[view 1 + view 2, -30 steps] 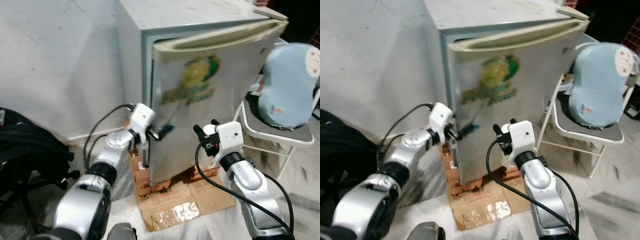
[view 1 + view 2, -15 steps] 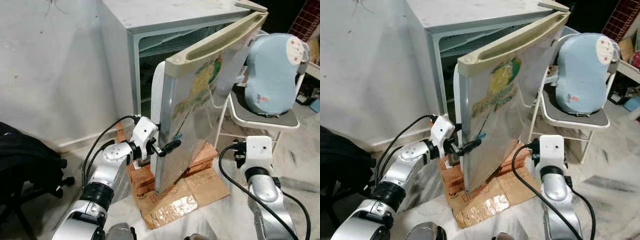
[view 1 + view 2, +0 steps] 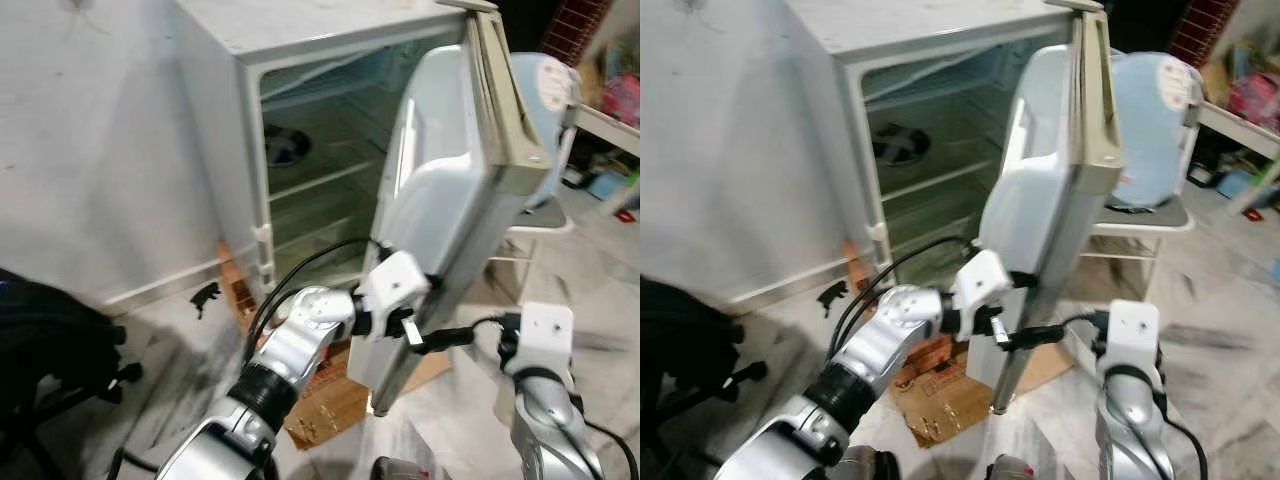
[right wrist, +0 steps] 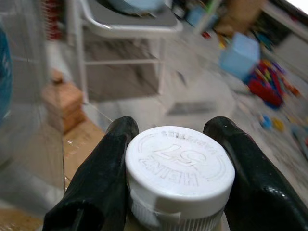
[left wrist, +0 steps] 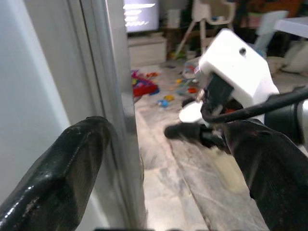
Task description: Restocking fridge
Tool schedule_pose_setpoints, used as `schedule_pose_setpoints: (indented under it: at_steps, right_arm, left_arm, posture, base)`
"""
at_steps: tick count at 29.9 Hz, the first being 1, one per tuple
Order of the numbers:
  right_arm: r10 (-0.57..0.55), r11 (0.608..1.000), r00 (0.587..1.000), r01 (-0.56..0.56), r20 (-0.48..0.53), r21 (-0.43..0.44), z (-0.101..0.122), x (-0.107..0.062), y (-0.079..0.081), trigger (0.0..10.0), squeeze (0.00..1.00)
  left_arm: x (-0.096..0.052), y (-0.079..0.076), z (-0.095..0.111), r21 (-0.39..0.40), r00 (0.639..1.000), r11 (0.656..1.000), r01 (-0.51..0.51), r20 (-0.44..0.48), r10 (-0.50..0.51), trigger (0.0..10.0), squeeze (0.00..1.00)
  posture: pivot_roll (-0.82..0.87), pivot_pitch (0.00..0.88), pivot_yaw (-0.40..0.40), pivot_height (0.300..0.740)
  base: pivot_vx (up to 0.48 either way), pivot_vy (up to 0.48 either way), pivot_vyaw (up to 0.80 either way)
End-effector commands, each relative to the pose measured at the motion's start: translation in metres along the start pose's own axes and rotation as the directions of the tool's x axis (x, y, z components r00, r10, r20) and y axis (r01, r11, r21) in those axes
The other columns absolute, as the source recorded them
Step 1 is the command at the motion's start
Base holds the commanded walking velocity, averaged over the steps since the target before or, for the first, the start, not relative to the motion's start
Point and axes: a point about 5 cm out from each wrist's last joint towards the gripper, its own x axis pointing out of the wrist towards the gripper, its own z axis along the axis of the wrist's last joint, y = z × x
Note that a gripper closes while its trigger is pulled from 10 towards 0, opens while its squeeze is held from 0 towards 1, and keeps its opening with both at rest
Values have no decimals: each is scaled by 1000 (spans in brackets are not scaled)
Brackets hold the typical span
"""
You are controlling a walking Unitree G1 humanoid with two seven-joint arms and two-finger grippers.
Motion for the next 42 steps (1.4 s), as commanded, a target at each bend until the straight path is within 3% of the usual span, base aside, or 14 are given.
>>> schedule_pose_setpoints:
  at_steps: [1,5,8,14,18,20,22,23,24,25,28,34,42]
  right_arm:
    - [-30,1000,999,30,10,7,6,-2,-3,10000,0]
    - [-37,999,999,37,6,9,8,-2,-3,10000,0]
    - [-49,999,999,48,2,17,9,-2,-4,10000,0]
    - [-34,999,999,34,-8,16,9,-1,2,10000,0]
    - [-15,1000,1000,15,4,10,14,3,6,10000,0]
    - [1,1000,998,-2,55,14,24,6,9,10000,0]
    - [13,1000,997,-14,77,7,28,7,11,10000,0]
    - [13,1000,997,-14,77,7,28,7,11,10000,0]
    - [49,998,994,-52,96,35,35,11,18,10000,0]
    - [49,998,994,-52,96,35,35,11,18,10000,0]
    - [76,994,991,-84,111,65,41,18,24,10000,0]
    - [162,980,970,-179,182,84,60,28,45,10000,0]
    - [223,966,950,-245,219,78,65,27,55,10000,0]
  left_arm:
    - [25,-9,38,91,992,994,54,113,-64,10000,0]
    - [24,-6,41,114,992,993,-3,124,-11,10000,0]
    - [7,14,35,124,980,977,-172,121,158,10000,0]
    - [-54,48,21,71,892,892,-446,114,437,10000,0]
    - [-100,65,8,81,743,739,-669,86,664,10000,0]
    - [-135,70,-11,53,581,579,-813,16,814,10000,0]
    - [-148,69,-16,79,532,530,-845,5,847,10000,0]
    - [-148,69,-16,79,532,530,-845,5,847,10000,0]
    - [-174,65,-28,95,433,435,-895,-43,900,10000,0]
    - [-174,65,-28,95,433,435,-895,-43,900,10000,0]
    - [-192,61,-34,104,361,367,-924,-77,929,10000,0]
    - [-208,61,-38,105,283,292,-951,-95,954,10000,0]
    - [-204,61,-37,105,280,290,-951,-95,955,10000,0]
  posture:
    - [-45,0,6,740]
    - [-52,0,13,740]
    - [-43,0,13,740]
    - [-12,0,-3,740]
    - [9,0,-13,740]
    - [18,0,-18,740]
    - [20,0,-19,740]
    - [20,0,-19,740]
    - [37,0,-25,740]
    - [37,0,-25,740]
    - [54,0,-28,740]
    - [78,0,-24,740]
    - [78,0,-18,740]
  base:
    - [0,0,0]
    - [0,0,0]
    - [0,0,0]
    - [0,0,0]
    - [0,0,0]
    - [0,0,0]
    - [0,0,0]
    - [0,0,0]
    - [0,0,0]
    - [0,0,0]
    - [0,0,0]
    - [0,-101,0]
    - [0,-411,73]
